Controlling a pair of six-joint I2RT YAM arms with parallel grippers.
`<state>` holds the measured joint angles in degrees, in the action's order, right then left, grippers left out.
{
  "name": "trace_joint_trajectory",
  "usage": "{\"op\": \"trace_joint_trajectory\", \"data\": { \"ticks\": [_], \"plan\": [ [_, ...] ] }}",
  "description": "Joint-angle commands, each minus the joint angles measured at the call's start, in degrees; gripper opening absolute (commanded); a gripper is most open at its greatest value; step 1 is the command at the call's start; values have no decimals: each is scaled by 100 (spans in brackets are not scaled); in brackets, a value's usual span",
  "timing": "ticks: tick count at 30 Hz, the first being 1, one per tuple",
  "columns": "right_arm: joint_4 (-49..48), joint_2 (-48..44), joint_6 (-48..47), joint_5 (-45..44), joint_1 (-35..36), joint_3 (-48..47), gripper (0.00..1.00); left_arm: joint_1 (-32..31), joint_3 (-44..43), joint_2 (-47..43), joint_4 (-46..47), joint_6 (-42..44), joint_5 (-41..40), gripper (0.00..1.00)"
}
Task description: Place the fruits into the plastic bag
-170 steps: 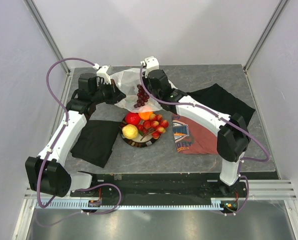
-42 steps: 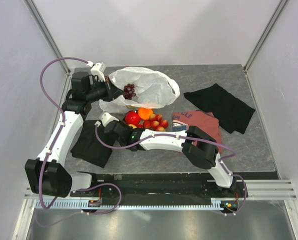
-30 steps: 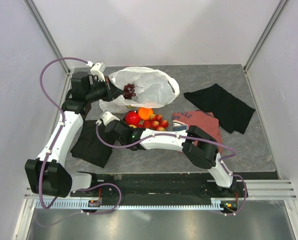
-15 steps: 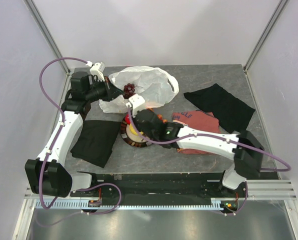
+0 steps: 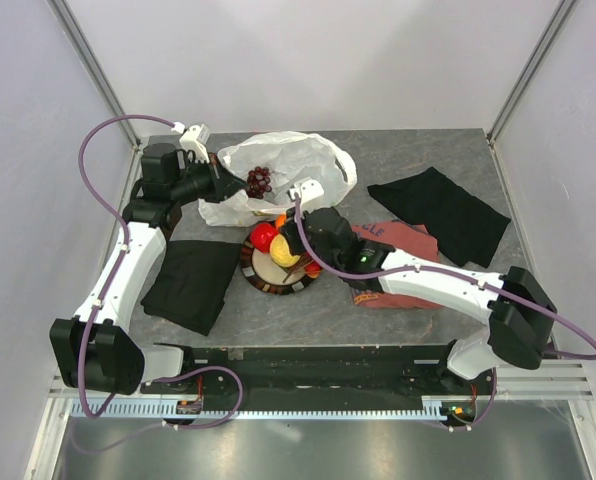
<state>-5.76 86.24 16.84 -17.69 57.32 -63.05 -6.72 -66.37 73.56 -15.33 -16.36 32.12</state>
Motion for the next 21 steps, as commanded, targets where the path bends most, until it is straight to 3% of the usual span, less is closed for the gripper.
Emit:
{"op": "trace_joint_trajectory", "data": {
  "ticks": [1,7,14,21],
  "plan": [
    [-294,-510,197,231,-317,125,0,39,-87,36,66,-175,154,2],
    [-285,-801,223,345,-836,249,0,39,-87,36,74,-183,172,1],
    [-391,-880,592,1417,-1741,232,0,39,-87,44,74,-175,181,1],
    [-523,-434,426,1304,-2032,-294,0,39,-96,71,74,-201,233,2]
  ]
}}
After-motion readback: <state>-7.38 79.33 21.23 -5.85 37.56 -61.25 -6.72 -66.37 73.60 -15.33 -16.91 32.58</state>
